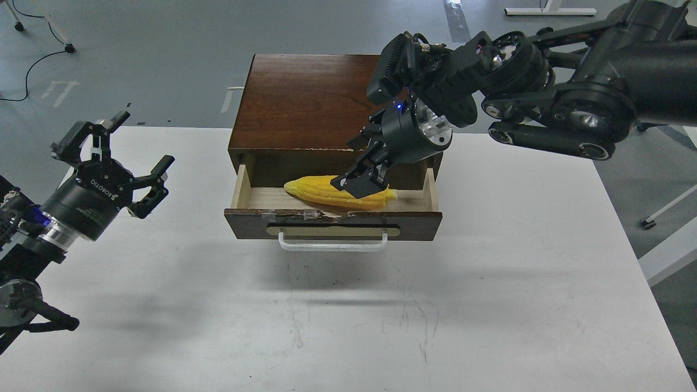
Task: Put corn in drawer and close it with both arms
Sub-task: 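Lower the corn cob into the drawer and open the right gripper, then raise the right gripper away from the drawer back toward its side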
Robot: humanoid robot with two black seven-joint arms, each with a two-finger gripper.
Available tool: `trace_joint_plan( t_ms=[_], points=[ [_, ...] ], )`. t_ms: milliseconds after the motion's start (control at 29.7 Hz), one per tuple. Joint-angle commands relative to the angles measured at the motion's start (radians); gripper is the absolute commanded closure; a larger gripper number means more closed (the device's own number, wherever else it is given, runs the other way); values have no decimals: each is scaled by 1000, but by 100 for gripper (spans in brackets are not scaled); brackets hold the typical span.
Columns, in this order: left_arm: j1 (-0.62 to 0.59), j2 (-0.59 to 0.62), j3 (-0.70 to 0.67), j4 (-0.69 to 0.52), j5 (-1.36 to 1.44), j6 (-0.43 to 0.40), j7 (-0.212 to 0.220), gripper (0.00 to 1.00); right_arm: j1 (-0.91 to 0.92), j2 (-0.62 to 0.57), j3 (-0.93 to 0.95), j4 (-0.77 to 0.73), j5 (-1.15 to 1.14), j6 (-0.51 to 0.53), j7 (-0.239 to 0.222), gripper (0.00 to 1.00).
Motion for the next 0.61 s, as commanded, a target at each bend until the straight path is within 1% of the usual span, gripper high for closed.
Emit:
trace_joint_plan(
  t_ms=[0, 67, 135, 168, 269, 337, 370, 404, 438, 505, 573],
  points=[
    [0, 6, -1, 0, -1, 0, -1, 2, 12, -56, 59, 0, 117, 0, 0, 1],
    [0, 10, -1, -1, -1, 0, -2, 2, 12, -90, 79, 0, 170, 0, 0, 1],
    [0, 16, -3, 0, -1, 0, -2, 2, 0, -148, 94, 4, 258, 0, 0, 0],
    [0, 16, -3, 0, -1, 0, -9, 2, -17, -195, 94, 8, 320, 0, 0, 0],
    [0, 16, -3, 0, -1, 0, -32, 2, -139, -296, 126, 0, 477, -3, 0, 0],
    [-2, 16, -3, 0, -1, 0, -32, 2, -208, -349, 188, 0, 541, -3, 0, 0],
    [-5, 18, 0, 3, 0, 0, -32, 2, -295, -399, 265, 0, 606, -3, 0, 0],
    [-9, 19, 0, 6, 0, 0, -32, 2, -345, -415, 309, 0, 634, -3, 0, 0],
    [-11, 22, -1, 11, -1, 0, -32, 2, -454, -447, 419, 0, 679, -3, 0, 0],
    [-14, 29, -3, 12, -1, 0, -32, 2, -559, -465, 526, -2, 706, -3, 0, 0],
    [-17, 35, -9, 14, -3, 0, -36, 2, -777, -498, 736, -3, 736, -2, 0, 0]
  ],
)
